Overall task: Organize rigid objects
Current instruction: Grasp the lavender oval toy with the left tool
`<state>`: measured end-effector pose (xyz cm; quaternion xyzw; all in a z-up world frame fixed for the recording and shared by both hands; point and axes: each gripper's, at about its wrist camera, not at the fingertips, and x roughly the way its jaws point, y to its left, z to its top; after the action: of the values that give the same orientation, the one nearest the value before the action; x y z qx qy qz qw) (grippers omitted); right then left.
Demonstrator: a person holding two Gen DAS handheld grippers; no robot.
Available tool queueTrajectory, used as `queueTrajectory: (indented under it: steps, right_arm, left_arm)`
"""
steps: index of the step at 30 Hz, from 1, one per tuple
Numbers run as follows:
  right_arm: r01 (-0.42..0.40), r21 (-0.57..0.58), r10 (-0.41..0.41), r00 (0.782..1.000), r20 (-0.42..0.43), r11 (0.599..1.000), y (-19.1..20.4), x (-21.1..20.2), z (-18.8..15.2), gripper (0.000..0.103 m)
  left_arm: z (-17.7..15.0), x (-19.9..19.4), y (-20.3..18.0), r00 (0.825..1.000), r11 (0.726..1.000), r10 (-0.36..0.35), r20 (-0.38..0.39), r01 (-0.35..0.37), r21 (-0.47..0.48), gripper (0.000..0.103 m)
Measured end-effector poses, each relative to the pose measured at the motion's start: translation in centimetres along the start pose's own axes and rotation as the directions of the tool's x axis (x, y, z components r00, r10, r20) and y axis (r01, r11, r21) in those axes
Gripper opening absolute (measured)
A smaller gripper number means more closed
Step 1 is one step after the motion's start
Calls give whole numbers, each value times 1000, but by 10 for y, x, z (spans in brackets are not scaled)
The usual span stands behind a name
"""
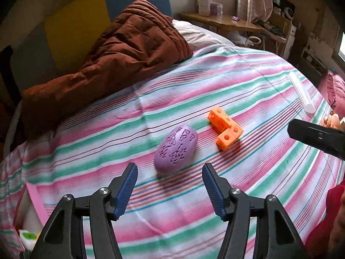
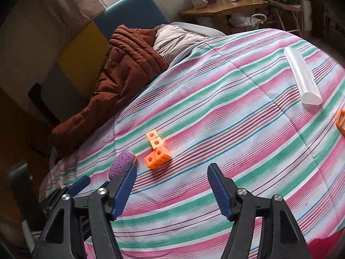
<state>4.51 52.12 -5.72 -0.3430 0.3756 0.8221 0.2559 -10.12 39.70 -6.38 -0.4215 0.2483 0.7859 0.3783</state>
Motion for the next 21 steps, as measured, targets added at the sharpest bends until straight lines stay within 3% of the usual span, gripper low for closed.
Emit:
queueTrajectory:
  steps: [9, 14, 18, 21]
  right_arm:
    - [-13, 18, 13, 1000, -11, 1000, -1, 2, 0, 71]
    - [-13, 18, 13, 1000, -19, 1000, 0, 4, 0, 71]
    - [-3, 21, 4, 1000, -20, 1000, -2, 5, -1, 71]
    - [6, 25, -6, 1000, -17, 1000, -3, 6, -1, 71]
  left_arm:
    - [15, 40, -5, 999, 998, 15, -41, -12, 56, 71]
    - [27, 59, 0, 998, 1000, -16, -61, 17, 14, 71]
    - [24, 68, 2, 996, 999, -43, -78, 42, -17, 47]
    - [16, 61, 2, 995, 998, -45, -83, 42, -37, 45]
